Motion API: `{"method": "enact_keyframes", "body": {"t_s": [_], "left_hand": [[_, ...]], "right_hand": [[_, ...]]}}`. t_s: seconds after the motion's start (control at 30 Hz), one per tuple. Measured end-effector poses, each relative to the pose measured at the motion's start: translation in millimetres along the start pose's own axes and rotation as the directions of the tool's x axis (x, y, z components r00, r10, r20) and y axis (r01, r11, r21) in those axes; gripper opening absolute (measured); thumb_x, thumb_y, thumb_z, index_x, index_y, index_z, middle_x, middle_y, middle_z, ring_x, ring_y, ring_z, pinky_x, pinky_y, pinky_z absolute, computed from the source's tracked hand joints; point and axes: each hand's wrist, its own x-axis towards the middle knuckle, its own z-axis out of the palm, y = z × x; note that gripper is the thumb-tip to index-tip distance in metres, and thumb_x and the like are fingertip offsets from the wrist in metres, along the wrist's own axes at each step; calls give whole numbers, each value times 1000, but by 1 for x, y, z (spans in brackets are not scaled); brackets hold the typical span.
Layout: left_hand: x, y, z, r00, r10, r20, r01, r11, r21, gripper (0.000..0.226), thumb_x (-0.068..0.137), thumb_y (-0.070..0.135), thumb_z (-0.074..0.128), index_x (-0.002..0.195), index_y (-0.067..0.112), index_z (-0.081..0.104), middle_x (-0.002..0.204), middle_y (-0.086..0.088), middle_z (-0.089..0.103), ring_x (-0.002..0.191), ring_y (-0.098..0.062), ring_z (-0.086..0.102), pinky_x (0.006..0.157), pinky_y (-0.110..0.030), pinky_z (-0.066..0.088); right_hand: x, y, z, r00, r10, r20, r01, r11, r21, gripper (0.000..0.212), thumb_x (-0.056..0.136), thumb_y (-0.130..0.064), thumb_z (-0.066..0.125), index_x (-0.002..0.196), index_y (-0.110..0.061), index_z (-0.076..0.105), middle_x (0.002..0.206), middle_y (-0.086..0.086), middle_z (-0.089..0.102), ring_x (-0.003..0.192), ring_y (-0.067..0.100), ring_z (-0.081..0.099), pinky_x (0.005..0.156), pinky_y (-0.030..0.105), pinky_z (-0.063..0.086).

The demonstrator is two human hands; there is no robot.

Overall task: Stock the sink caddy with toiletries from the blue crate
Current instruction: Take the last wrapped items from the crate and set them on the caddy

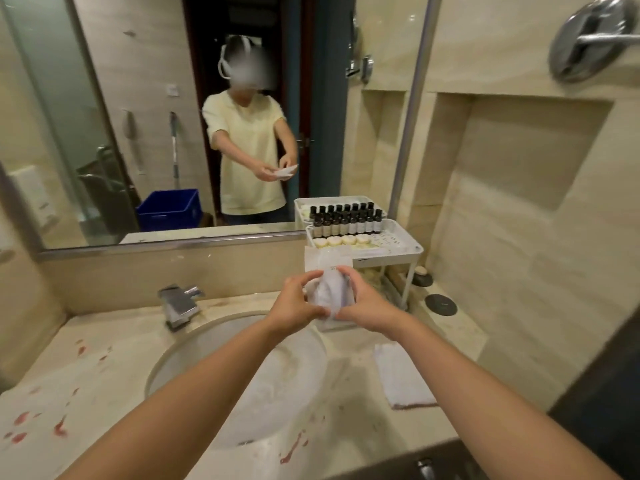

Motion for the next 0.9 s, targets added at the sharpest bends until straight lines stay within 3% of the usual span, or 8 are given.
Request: {"method": "enact_keyframes", "body": {"t_s": [0.17,0.3,0.37,0.43,0.53,0.77,0.9], "left_hand": [[31,18,16,998,56,37,-55,998,-33,80,67,-3,83,137,18,51,137,-12,47,117,-28,56,97,-47,51],[55,33,29,994,75,74,-72,997,-42,80,68,-1,83,137,21,50,137,-8,49,117,-26,56,94,-46,53],[68,39,35,993,90,81,-87,995,-48,80,68,-1,83,137,21,51,138,-5,49,116,-25,56,92,-45,55],[83,45,41,992,100,72,-97,994,-41,79,68,1,84,136,23,51,138,-2,51,109,-22,60,88,-42,57],[110,53,50,993,102,57,-101,995,-15,78,68,3,84,136,23,51,136,-1,53,100,-20,63,84,-39,58],[193,62,82,998,51,28,-52,998,23,73,73,6,82,138,19,50,134,-5,54,113,-23,58,94,-40,53],[241,56,103,1000,9,20,-10,1000,23,64,75,9,81,132,17,55,128,-4,56,112,-20,58,97,-38,50]], "right_hand": [[7,-1,-25,994,7,-110,-9,1000,-17,92,79,-3,76,152,-23,23,150,3,34,124,13,41,89,20,42],[17,1,-51,988,26,-149,-31,999,-33,93,78,-4,76,151,-26,22,152,2,31,129,18,41,96,30,47],[26,4,-64,986,23,-166,-30,999,-35,94,77,-5,77,151,-27,22,152,2,30,127,15,40,91,25,48],[38,7,-78,985,23,-172,-31,999,-42,94,77,-5,76,151,-27,22,154,0,28,124,11,38,77,13,47],[61,14,-101,983,29,-180,-42,996,-72,92,78,-3,74,150,-30,24,154,-3,28,120,8,36,60,7,46],[134,42,-160,978,89,-187,-112,987,-113,81,80,-1,71,144,-27,28,139,-4,33,108,13,44,58,10,44],[178,64,-192,979,161,-126,-179,974,-140,78,82,-1,68,143,-27,27,127,-4,33,91,4,47,47,4,41]]}}
